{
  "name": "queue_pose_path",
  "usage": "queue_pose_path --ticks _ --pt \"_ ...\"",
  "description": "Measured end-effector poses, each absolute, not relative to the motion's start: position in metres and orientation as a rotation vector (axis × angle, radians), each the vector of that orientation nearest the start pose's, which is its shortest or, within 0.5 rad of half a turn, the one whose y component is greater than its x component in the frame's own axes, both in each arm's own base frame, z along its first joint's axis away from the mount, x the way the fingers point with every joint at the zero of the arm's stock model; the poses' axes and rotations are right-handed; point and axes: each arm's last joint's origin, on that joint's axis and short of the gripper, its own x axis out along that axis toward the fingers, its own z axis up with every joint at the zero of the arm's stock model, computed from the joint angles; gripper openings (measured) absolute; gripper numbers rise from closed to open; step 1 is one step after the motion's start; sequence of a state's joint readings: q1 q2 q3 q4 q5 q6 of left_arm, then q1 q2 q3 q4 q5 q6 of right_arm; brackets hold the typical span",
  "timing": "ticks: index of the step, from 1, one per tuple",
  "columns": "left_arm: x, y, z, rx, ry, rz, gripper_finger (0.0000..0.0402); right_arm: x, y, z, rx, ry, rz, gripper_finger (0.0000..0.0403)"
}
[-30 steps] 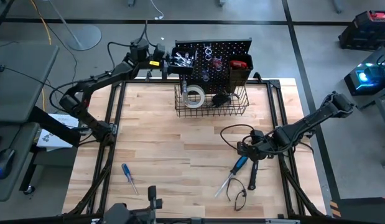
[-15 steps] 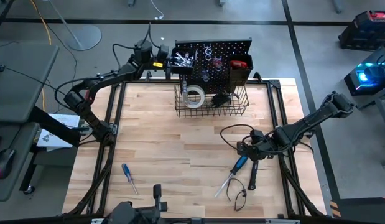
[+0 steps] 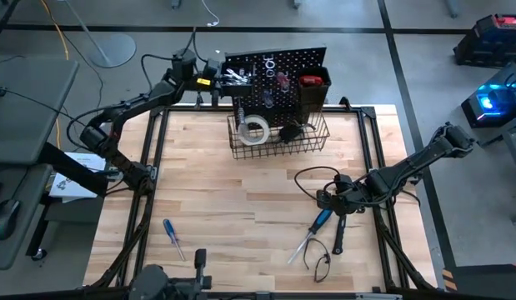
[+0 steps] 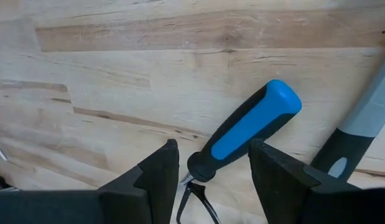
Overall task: Hang tools onto peg board
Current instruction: Adjust the pegboard
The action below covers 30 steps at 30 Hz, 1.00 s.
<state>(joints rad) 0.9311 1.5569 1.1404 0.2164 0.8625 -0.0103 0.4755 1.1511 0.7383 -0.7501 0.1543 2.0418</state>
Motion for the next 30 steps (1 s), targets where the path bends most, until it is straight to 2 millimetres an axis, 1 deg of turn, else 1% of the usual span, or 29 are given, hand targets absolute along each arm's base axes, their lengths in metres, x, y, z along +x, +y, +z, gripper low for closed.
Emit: queue_pose_path --ticks 3,6,8,12,15,17,19,21,23,24,25,27,29,30 --pt "0.216 0.26 0.31 -0.16 0.174 0.059 0.006 0.179 0.087 0.213 1.439 0.905 -0.878 0.0184" --pt "0.208 0.249 0.312 -0.136 0.239 0.037 0.006 0.181 0.087 0.214 1.44 0.875 -0.869 0.0184" --pt "0.202 0.239 0.314 -0.124 0.284 0.016 0.006 0.185 0.087 0.216 1.417 0.788 -0.838 0.0184" --pt "0.192 0.222 0.319 -0.107 0.344 -0.023 0.006 0.196 0.085 0.227 1.377 0.528 -0.754 0.0181" --pt "0.186 0.213 0.323 -0.101 0.365 -0.034 0.006 0.203 0.08 0.243 1.317 0.392 -0.751 0.0168" --pt "0.181 0.207 0.326 -0.083 0.378 -0.033 0.0059 0.209 0.076 0.264 1.249 0.274 -0.748 0.0151" --pt "0.178 0.204 0.327 -0.065 0.392 -0.026 0.0057 0.214 0.068 0.291 1.157 0.143 -0.763 0.0129" --pt "0.177 0.203 0.328 -0.06 0.399 -0.025 0.0057 0.22 0.056 0.326 1.054 0.01 -0.796 0.01" --pt "0.177 0.203 0.327 -0.056 0.403 -0.026 0.0056 0.222 0.041 0.365 0.921 -0.074 -0.828 0.006" --pt "0.177 0.202 0.327 -0.055 0.405 -0.027 0.0056 0.222 0.032 0.385 0.856 -0.109 -0.838 0.0035" --pt "0.177 0.202 0.327 -0.053 0.407 -0.028 0.0056 0.222 0.022 0.407 0.793 -0.144 -0.847 0.0018" --pt "0.177 0.202 0.327 -0.048 0.407 -0.028 0.0056 0.217 -0.001 0.445 0.667 -0.216 -0.889 0.001" --pt "0.178 0.202 0.327 -0.046 0.408 -0.032 0.0056 0.209 -0.026 0.474 0.565 -0.257 -0.941 0.0006" --pt "0.178 0.201 0.327 -0.043 0.407 -0.033 0.0056 0.202 -0.04 0.485 0.519 -0.258 -0.97 0.0003"
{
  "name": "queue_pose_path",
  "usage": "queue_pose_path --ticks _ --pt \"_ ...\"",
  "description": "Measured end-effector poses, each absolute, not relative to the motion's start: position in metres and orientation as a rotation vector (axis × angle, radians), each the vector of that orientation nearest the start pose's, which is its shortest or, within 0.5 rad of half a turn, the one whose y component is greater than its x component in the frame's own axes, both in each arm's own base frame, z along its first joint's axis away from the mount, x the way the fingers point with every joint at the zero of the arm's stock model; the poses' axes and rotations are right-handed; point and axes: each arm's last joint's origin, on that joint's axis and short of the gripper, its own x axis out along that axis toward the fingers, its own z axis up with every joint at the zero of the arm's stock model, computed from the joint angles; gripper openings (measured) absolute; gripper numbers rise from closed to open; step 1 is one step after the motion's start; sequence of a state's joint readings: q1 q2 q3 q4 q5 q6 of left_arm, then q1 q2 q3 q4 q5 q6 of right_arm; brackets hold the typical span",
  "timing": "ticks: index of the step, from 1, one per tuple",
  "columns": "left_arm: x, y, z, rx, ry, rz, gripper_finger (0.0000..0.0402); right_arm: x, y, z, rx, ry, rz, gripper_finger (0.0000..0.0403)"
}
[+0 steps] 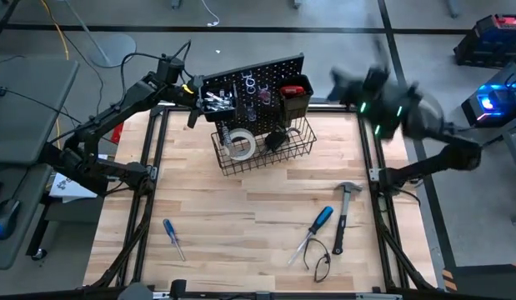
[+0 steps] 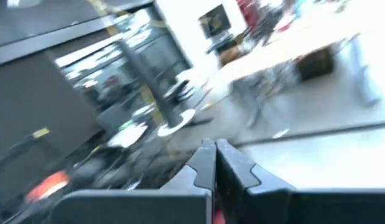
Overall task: Hang tools onto peg board
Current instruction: Adjust the pegboard
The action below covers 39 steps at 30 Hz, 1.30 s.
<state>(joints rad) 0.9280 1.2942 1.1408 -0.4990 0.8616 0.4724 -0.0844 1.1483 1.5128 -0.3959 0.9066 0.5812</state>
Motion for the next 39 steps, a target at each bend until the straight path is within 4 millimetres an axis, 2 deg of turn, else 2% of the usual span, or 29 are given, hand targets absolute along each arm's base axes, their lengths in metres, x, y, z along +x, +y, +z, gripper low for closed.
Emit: queue_pose_path --ticks 3,5,7,11,13,16,18,20,24,29,39 --pt "0.178 0.201 0.327 -0.039 0.407 -0.031 0.0055 0.189 -0.085 0.499 0.499 -0.258 -1.014 0.0001" --pt "0.179 0.201 0.327 -0.036 0.407 -0.034 0.0055 0.186 -0.12 0.494 0.559 -0.218 -0.993 0.0001" --pt "0.18 0.201 0.327 -0.034 0.407 -0.036 0.0055 0.189 -0.156 0.479 0.661 -0.161 -0.934 0.0" --pt "0.18 0.201 0.327 -0.034 0.406 -0.034 0.0055 0.206 -0.226 0.436 0.851 -0.009 -0.782 0.0" --pt "0.18 0.201 0.327 -0.031 0.403 -0.033 0.0055 0.212 -0.251 0.424 0.887 0.009 -0.739 0.0" --pt "0.18 0.202 0.328 -0.025 0.398 -0.029 0.0055 0.219 -0.274 0.418 0.909 0.018 -0.669 0.0" --pt "0.18 0.202 0.328 -0.024 0.399 -0.026 0.0054 0.224 -0.28 0.414 0.922 0.059 -0.596 0.0" --pt "0.18 0.202 0.328 -0.022 0.4 -0.023 0.0054 0.228 -0.277 0.418 0.915 0.083 -0.547 0.0" --pt "0.18 0.204 0.329 -0.012 0.396 -0.006 0.0054 0.227 -0.258 0.439 0.872 0.077 -0.488 0.0" --pt "0.177 0.207 0.329 0.004 0.394 0.01 0.0054 0.227 -0.24 0.447 0.866 0.128 -0.482 0.0" --pt "0.174 0.205 0.328 -0.015 0.406 0.003 0.0054 0.24 -0.214 0.444 0.916 0.217 -0.471 0.0"
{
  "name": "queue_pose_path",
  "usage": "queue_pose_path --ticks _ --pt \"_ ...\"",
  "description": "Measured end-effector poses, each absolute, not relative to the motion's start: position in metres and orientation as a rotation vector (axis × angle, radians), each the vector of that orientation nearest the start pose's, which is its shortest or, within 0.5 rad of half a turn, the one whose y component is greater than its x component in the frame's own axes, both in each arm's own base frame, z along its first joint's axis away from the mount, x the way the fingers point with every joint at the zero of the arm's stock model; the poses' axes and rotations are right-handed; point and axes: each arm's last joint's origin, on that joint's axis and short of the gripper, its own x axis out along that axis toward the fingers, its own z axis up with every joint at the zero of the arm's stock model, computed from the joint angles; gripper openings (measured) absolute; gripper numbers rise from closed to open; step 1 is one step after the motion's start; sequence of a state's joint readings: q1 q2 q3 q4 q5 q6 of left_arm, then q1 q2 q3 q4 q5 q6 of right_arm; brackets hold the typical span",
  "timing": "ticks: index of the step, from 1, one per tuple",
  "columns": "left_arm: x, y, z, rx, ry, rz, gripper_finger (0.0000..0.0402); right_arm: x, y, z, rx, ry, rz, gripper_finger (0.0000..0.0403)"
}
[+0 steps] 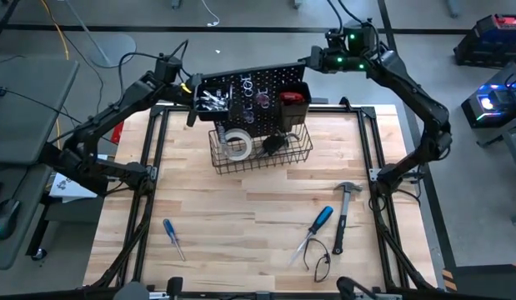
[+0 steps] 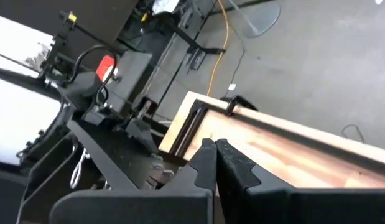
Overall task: Hang tools onto peg board
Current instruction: Adjust the pegboard
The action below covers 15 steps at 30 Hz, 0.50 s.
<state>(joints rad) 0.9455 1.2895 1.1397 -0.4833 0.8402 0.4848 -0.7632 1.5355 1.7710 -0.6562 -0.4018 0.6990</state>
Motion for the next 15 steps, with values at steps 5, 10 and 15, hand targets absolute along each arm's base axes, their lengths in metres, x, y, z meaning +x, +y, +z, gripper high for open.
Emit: queue_pose_path --ticks 5,10,15 --pt "0.167 0.194 0.332 -0.002 0.435 -0.011 0.0054 0.242 -0.197 0.446 0.939 0.259 -0.44 0.0" --pt "0.16 0.185 0.339 0.023 0.437 0.005 0.0053 0.248 -0.172 0.446 0.945 0.332 -0.421 0.0" --pt "0.156 0.18 0.34 0.064 0.446 -0.022 0.0053 0.256 -0.148 0.442 0.939 0.408 -0.428 0.0"
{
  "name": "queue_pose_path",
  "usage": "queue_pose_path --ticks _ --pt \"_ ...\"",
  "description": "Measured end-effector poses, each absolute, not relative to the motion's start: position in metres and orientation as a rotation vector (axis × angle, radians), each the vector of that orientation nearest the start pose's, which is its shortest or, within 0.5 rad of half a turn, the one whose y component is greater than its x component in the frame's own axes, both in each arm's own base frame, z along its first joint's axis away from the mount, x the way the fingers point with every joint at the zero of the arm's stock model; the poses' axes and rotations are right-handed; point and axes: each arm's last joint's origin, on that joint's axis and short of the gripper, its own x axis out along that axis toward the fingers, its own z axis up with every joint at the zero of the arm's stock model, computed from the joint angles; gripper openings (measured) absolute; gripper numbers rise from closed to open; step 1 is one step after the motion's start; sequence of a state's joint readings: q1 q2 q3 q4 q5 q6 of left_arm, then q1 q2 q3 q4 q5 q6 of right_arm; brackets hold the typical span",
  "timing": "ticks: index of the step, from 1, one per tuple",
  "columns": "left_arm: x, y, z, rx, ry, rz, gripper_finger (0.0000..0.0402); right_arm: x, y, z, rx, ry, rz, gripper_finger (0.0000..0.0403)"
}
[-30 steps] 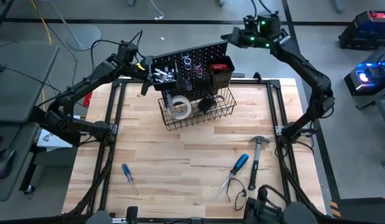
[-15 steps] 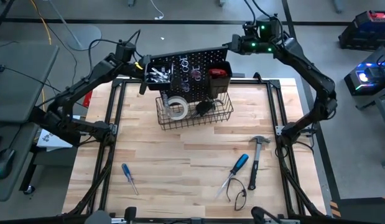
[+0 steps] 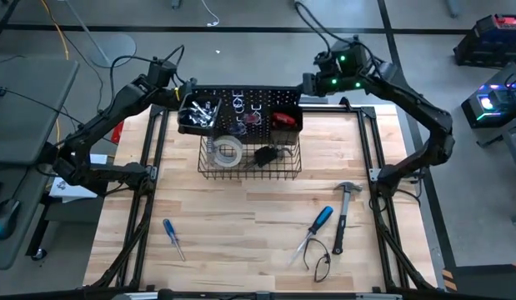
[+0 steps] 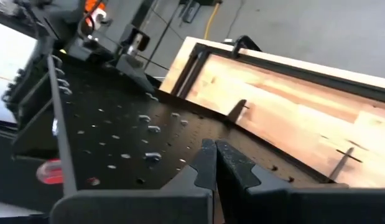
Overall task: Hang tools onto peg board
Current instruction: Adjust the pegboard
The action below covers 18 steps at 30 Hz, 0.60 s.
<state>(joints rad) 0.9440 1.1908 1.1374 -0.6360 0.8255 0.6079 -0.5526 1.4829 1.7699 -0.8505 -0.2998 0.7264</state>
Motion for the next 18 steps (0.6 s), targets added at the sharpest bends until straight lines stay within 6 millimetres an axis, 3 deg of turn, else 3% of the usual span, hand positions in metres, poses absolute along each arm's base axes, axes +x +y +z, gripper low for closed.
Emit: queue_pose_path --ticks 10,18 --pt "0.162 0.176 0.34 0.054 0.464 -0.013 0.0053 0.245 -0.147 0.448 0.916 0.371 -0.515 0.0" --pt "0.165 0.179 0.34 0.03 0.469 0.036 0.0052 0.234 -0.167 0.451 0.876 0.299 -0.615 0.0"
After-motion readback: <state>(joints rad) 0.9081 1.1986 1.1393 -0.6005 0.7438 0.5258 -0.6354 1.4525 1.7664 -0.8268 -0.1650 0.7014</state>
